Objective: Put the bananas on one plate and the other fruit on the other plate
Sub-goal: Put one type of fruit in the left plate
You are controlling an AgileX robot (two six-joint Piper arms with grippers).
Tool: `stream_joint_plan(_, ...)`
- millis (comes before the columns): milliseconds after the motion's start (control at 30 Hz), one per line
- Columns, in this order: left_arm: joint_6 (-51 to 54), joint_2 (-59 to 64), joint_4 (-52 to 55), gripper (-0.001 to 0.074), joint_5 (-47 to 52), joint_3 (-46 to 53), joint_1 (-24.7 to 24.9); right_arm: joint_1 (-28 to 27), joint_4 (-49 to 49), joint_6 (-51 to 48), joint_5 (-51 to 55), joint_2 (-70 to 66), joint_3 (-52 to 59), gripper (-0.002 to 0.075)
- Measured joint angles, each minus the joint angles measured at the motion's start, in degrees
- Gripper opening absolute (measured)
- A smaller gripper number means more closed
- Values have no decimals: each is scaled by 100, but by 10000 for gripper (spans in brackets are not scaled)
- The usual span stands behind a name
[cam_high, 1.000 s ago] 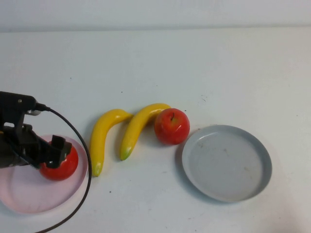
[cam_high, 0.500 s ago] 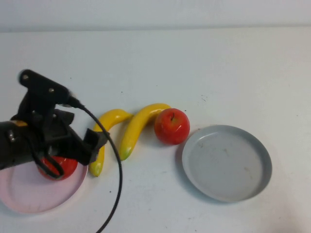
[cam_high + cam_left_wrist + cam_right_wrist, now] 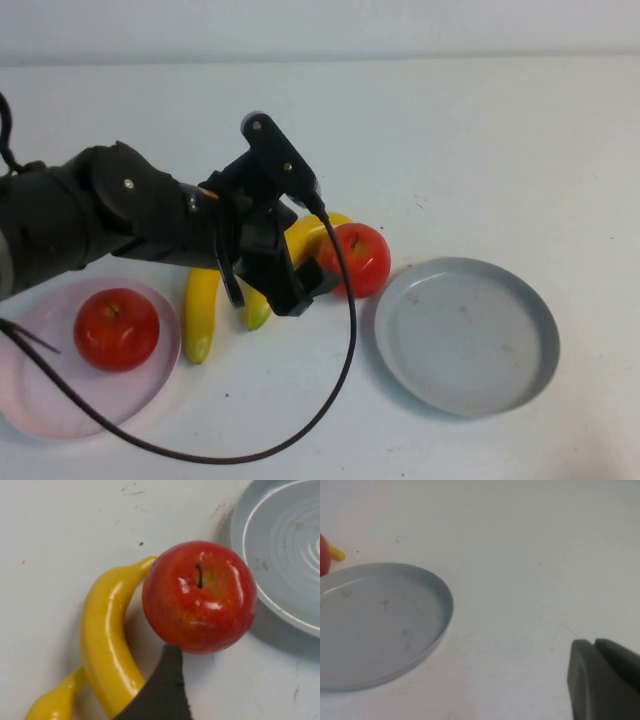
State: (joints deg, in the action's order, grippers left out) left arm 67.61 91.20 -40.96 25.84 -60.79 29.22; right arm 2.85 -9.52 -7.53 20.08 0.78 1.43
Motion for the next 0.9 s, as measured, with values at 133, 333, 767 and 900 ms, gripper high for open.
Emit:
stream_joint_plan(133, 363, 461, -104, 669, 17, -246, 0, 0, 0, 0, 0, 0, 0, -17)
stream_joint_plan(333, 1155, 849, -401, 669, 37, -663, 13, 0, 0, 0, 0, 0, 0, -17)
stream_joint_plan(767, 2126, 1683, -1248, 669, 149, -1499, 46, 0, 0, 0, 0, 0, 0, -17)
stream_joint_plan(900, 2370, 1876, -1475, 669, 252, -1615, 46, 0, 0, 0, 0, 0, 0, -17)
